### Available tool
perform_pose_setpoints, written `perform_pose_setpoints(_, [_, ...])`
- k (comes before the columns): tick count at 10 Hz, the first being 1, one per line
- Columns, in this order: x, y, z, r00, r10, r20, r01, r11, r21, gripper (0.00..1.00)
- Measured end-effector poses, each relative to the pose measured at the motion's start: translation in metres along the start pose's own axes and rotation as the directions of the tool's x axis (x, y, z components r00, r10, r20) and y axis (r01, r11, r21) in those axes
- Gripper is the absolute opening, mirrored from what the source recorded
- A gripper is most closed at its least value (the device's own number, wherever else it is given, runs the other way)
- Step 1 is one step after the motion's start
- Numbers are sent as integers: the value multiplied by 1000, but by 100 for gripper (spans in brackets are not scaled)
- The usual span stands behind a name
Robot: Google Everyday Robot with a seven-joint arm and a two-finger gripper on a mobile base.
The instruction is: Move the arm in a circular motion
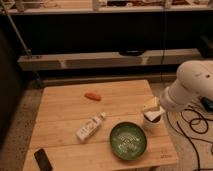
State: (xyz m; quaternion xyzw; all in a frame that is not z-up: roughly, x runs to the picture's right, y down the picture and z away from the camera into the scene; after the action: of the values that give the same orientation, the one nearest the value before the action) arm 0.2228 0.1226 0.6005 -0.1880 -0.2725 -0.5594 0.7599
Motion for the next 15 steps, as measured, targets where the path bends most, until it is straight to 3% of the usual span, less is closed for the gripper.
perform_pose_setpoints(2, [-50,-31,3,998,-42,54,42,999,10,80])
perform_pose_setpoints(4, [-76,-70,9,991,-108,80,105,994,32,80])
perform_pose_setpoints(6, [-88,-125,17,970,-218,106,212,975,66,80])
perform_pose_setpoints(7, [-85,-151,20,956,-271,112,262,961,86,80])
perform_pose_setpoints(10, [-72,-225,28,897,-422,130,403,903,148,80])
perform_pose_setpoints(11, [-59,-261,32,863,-489,129,466,867,175,80])
perform_pose_setpoints(12, [-44,-288,36,835,-535,125,510,839,189,80])
perform_pose_setpoints(13, [-30,-305,40,818,-562,120,536,822,193,80])
perform_pose_setpoints(15, [19,-340,47,809,-581,95,559,809,181,80])
